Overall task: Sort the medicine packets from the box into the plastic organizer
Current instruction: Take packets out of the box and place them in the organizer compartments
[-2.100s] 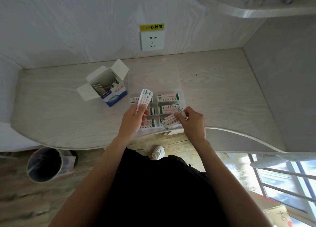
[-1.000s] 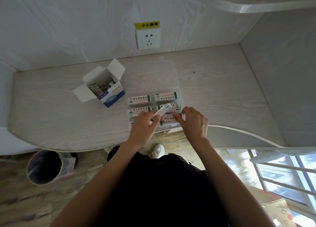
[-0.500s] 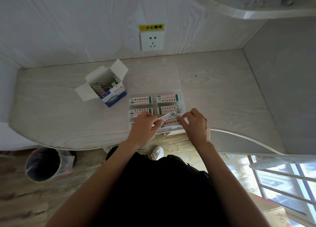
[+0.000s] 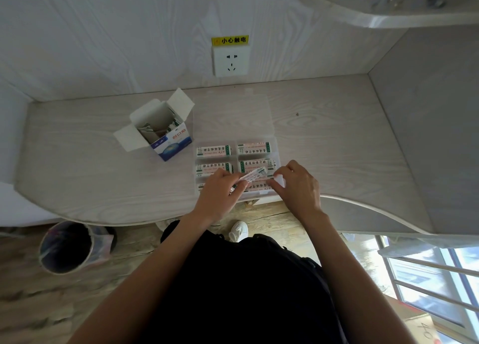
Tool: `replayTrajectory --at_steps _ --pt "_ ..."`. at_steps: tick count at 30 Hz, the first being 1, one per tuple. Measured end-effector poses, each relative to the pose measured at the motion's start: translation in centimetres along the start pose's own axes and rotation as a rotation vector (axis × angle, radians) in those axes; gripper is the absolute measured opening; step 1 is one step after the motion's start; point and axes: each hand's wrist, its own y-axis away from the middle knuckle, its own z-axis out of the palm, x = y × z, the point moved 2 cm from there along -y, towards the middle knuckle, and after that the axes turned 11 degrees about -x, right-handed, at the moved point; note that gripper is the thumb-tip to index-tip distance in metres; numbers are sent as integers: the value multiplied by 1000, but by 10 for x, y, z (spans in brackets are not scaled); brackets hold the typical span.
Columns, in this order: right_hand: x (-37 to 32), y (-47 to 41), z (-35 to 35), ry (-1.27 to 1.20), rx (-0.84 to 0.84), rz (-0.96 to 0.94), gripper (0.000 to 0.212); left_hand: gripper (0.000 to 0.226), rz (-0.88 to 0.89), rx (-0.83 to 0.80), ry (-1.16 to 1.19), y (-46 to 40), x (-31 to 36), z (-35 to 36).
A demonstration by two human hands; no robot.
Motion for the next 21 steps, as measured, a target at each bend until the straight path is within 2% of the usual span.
replayTrajectory --at_steps 5,12,21 --pt "0 0 -3 17 42 -71 25 30 -3 -16 4 0 1 0" --pt "-8 -2 1 -30 -37 -130 28 30 -24 -25 27 -1 0 0" --pt "-13 -1 0 63 -65 -171 29 32 -33 -30 33 -1 -2 1"
